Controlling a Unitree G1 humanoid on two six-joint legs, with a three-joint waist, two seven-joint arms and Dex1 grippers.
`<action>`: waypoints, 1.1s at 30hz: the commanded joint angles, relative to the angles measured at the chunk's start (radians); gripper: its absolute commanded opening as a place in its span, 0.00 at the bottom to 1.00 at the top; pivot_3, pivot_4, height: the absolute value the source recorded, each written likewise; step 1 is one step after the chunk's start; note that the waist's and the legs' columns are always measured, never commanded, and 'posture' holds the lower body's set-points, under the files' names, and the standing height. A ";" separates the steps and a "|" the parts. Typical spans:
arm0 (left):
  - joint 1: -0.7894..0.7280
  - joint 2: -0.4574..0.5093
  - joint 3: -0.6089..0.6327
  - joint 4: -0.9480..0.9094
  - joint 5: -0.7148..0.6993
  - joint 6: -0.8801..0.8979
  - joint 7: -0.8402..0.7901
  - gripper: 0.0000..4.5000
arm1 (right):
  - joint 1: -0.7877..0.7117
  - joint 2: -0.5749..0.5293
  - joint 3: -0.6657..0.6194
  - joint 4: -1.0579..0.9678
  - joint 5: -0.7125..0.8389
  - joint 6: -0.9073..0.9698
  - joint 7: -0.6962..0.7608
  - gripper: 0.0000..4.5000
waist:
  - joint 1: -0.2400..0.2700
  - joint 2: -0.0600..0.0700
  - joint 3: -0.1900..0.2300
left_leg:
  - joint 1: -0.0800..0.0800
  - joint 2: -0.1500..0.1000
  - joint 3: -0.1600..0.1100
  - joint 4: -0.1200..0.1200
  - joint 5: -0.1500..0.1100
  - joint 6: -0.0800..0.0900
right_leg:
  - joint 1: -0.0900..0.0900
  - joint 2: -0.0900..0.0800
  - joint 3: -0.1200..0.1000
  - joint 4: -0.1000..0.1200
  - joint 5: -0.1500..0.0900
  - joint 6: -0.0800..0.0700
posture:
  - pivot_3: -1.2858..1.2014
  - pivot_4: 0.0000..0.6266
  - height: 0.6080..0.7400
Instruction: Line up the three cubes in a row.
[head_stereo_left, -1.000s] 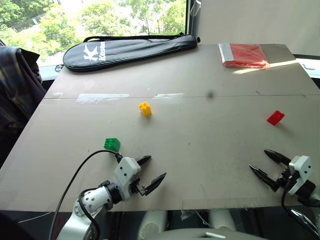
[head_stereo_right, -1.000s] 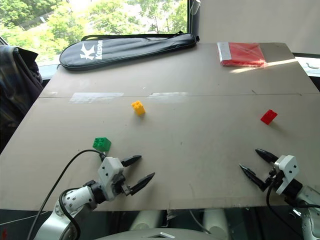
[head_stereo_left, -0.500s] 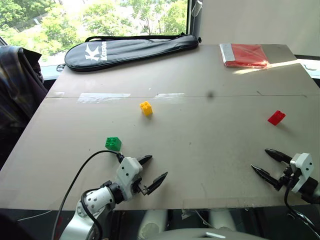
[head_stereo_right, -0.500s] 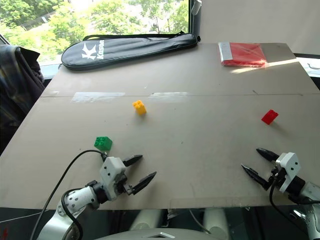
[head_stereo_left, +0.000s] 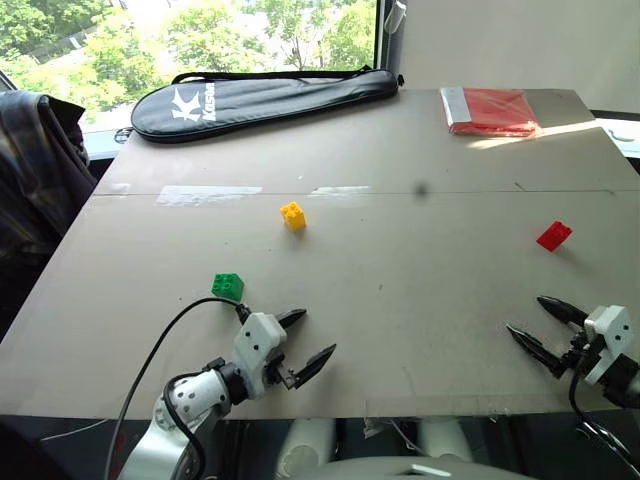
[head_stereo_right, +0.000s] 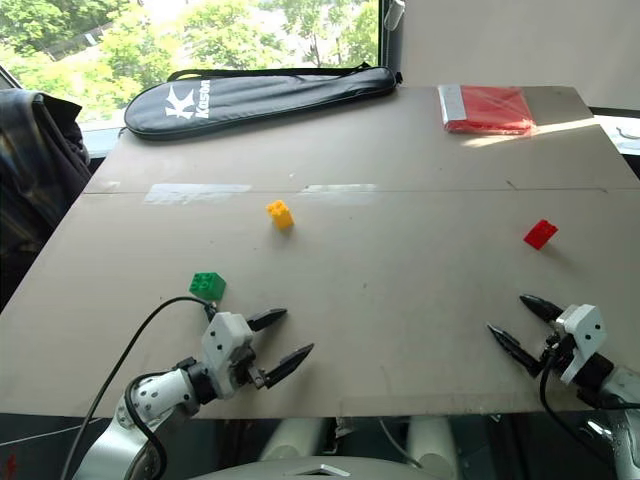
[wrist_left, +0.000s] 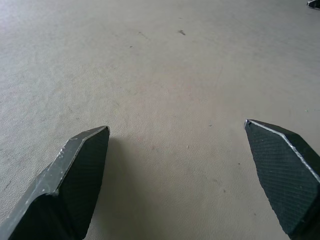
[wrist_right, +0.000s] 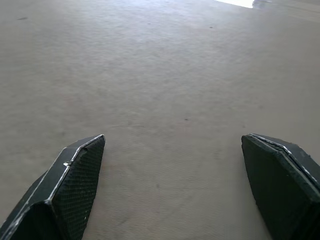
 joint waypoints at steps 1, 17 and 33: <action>-0.052 0.035 -0.013 -0.036 -0.042 0.030 -0.063 0.98 | -0.013 0.052 -0.058 -0.071 -0.096 0.058 -0.261 1.00 | -0.001 0.000 0.000 | 0.000 0.000 0.000 0.000 0.000 0.000 | 0.000 0.000 0.000 0.001 0.000 0.000 | 0.52 0.24 0.65; -0.576 0.199 -0.042 -0.113 -0.190 0.318 -0.232 0.98 | -0.413 0.330 -0.007 -0.147 -0.260 0.407 -0.920 1.00 | -0.030 0.003 0.005 | -0.004 0.000 0.000 0.001 0.005 -0.007 | -0.006 0.008 0.003 0.005 0.006 -0.003 | 0.52 0.24 0.65; -0.681 0.191 -0.029 -0.145 -0.246 0.407 -0.217 1.00 | -0.638 0.397 0.026 0.128 -0.350 0.276 -1.081 0.70 | -0.054 0.003 0.005 | -0.004 0.000 0.002 0.001 0.005 -0.008 | -0.008 0.008 0.006 0.006 0.006 -0.003 | 0.52 0.24 0.65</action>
